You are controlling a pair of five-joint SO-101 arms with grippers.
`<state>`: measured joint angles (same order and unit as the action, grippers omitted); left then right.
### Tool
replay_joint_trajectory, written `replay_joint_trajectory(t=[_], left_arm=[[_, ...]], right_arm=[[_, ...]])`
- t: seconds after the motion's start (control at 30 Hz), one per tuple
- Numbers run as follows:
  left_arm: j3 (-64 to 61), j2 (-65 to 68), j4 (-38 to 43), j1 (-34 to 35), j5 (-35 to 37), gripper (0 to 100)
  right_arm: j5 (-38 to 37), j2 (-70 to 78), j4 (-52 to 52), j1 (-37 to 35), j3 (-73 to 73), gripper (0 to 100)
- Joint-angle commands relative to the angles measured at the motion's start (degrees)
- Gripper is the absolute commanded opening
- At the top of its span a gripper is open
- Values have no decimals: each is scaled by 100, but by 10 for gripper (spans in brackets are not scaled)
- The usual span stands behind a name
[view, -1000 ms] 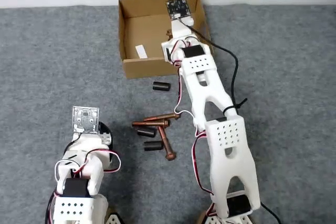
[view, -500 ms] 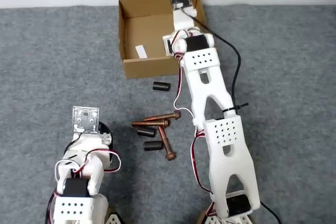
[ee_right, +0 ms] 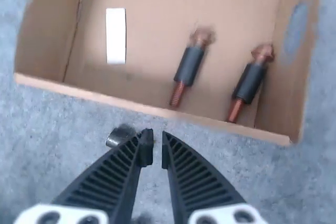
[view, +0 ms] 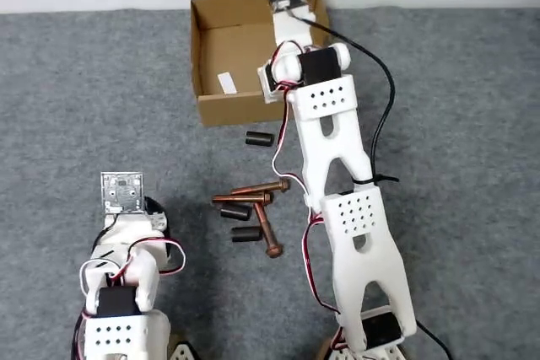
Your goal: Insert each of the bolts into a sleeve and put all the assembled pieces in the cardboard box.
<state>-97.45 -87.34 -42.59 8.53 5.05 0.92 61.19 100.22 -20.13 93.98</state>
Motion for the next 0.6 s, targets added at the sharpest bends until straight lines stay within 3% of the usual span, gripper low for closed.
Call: replay_joint_trajectory(t=[0.0,0.33,0.57], left_arm=[[57,-62,62,26,-70,6],[57,-62,70,26,-70,6],[57,-62,70,35,-70,6]], right_arm=[[387,-409,251,-57,237,8],[510,-1095,295,-576,0,8],[993,-2360,286,-787,-2303,8]])
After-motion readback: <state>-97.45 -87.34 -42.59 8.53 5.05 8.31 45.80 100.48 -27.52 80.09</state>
